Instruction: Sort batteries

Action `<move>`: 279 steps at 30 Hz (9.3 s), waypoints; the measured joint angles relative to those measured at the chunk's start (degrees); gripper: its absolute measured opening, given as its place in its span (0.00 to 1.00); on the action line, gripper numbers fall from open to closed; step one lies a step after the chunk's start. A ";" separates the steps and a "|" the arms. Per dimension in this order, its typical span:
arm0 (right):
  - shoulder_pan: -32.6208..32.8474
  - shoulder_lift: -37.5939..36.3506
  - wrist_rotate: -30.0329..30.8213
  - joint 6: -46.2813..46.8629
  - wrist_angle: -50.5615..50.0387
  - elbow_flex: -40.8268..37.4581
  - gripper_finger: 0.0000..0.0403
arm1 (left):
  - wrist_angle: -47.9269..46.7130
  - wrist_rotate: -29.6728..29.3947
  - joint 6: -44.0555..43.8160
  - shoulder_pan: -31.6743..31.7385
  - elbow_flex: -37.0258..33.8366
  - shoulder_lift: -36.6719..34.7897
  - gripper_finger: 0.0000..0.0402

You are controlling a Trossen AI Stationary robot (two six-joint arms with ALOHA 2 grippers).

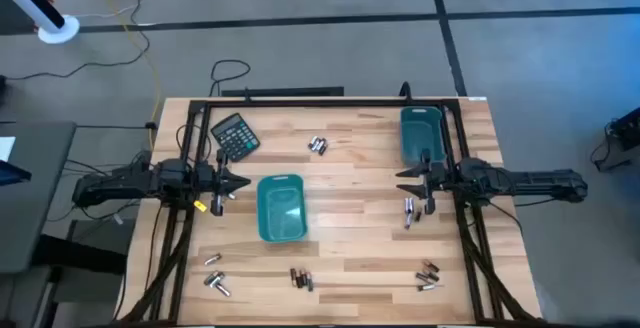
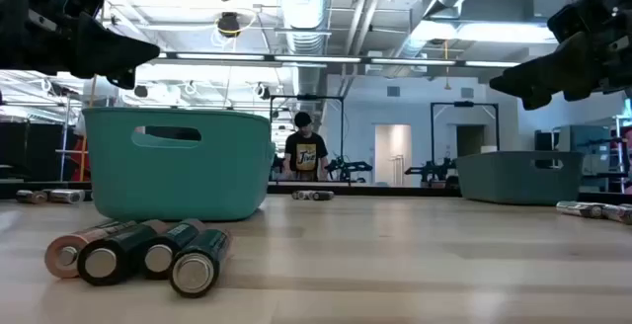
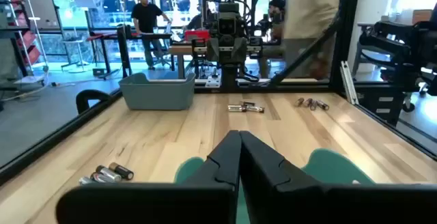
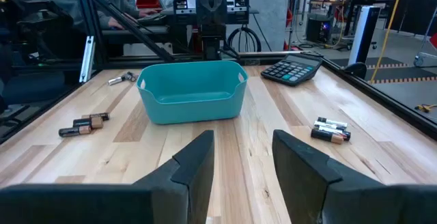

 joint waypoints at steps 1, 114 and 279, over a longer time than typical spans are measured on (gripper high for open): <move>-0.01 0.01 0.01 0.00 0.01 -0.02 0.42 | 0.00 -0.01 0.00 0.00 0.00 0.00 0.01; -0.01 0.01 0.01 0.00 -0.01 0.00 0.42 | -0.02 -9.22 -22.56 0.03 1.97 0.00 0.01; -0.13 0.01 0.01 -2.96 0.34 0.00 0.42 | -22.87 3.80 -14.26 6.49 50.21 57.04 0.01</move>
